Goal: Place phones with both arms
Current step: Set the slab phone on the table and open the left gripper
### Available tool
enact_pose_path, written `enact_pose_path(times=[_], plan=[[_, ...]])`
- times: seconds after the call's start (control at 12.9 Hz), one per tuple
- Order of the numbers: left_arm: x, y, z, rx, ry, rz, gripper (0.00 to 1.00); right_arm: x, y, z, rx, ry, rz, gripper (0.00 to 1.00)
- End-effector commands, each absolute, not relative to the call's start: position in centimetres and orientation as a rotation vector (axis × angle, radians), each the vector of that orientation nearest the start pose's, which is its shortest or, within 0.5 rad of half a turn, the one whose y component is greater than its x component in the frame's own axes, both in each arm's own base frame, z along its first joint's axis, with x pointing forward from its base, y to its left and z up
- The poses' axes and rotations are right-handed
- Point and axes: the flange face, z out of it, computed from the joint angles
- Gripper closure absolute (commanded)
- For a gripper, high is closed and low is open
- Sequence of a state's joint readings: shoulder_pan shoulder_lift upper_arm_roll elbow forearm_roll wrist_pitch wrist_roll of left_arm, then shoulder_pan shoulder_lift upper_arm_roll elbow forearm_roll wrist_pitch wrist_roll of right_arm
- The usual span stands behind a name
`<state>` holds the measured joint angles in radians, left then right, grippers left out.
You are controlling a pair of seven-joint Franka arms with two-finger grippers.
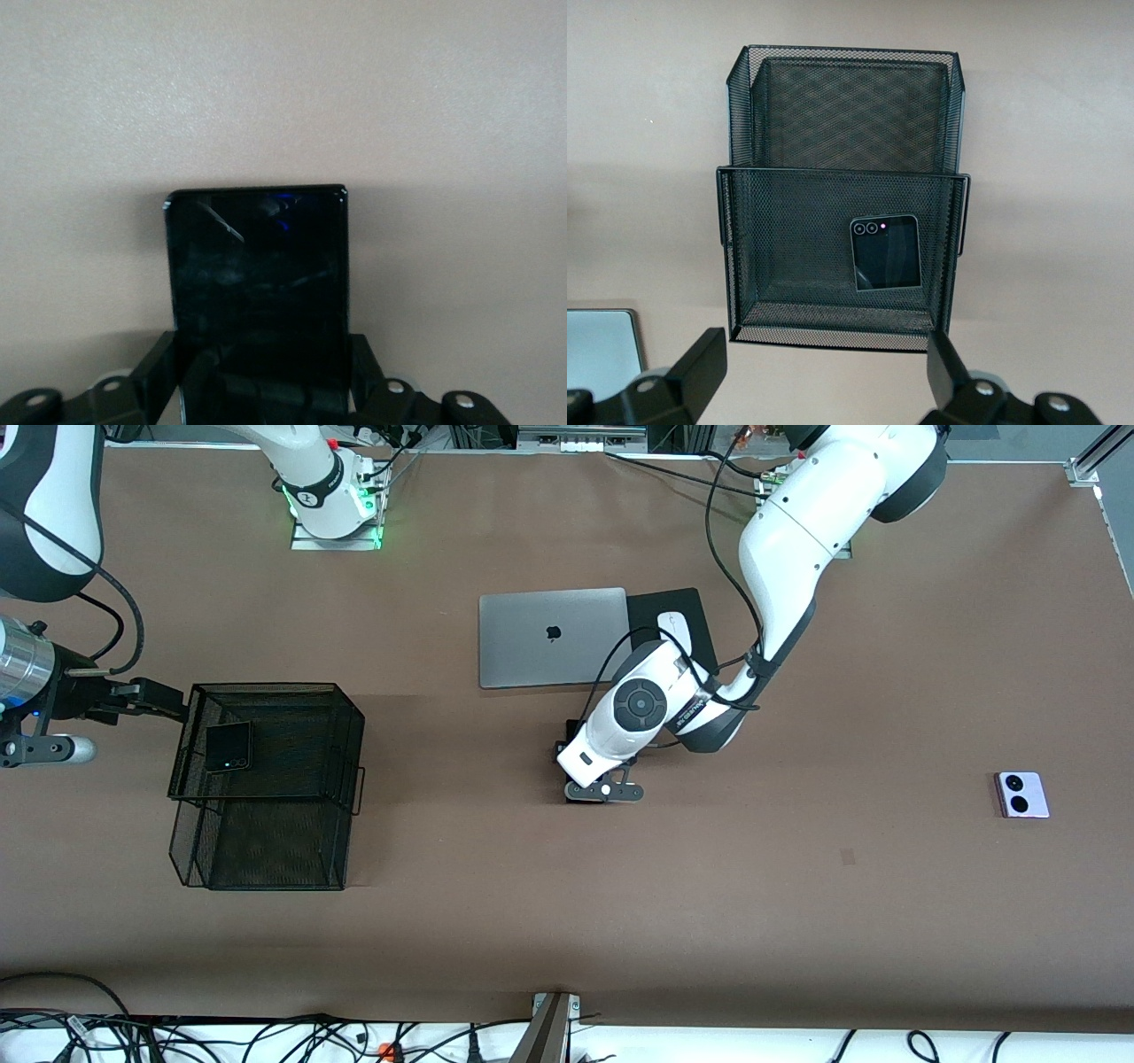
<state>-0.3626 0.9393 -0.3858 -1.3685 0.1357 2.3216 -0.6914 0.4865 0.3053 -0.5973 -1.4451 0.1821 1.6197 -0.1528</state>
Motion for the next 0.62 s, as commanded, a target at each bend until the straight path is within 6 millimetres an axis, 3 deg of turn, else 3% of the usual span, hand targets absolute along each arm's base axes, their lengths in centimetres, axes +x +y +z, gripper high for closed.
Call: enact_pose_path(times=[0.0, 0.23, 0.39, 0.54], plan=[[59.2, -45.7, 20.3, -3.348, 0.015, 0.060, 0.00, 63.0, -0.1, 53.6, -3.133, -0.046, 0.135, 0.00], [60.9, -43.1, 24.9, -3.305, -0.027, 0.079, 0.00, 63.2, -0.1, 53.4, -3.135, -0.047, 0.125, 0.00], [62.5, -38.6, 29.9, -3.234, -0.079, 0.138, 0.00, 63.4, 0.8, 53.3, -3.137, -0.067, 0.119, 0.00], [63.5, -33.8, 34.6, -3.172, -0.124, 0.190, 0.00, 63.7, 3.1, 53.2, -3.141, -0.119, 0.083, 0.00]])
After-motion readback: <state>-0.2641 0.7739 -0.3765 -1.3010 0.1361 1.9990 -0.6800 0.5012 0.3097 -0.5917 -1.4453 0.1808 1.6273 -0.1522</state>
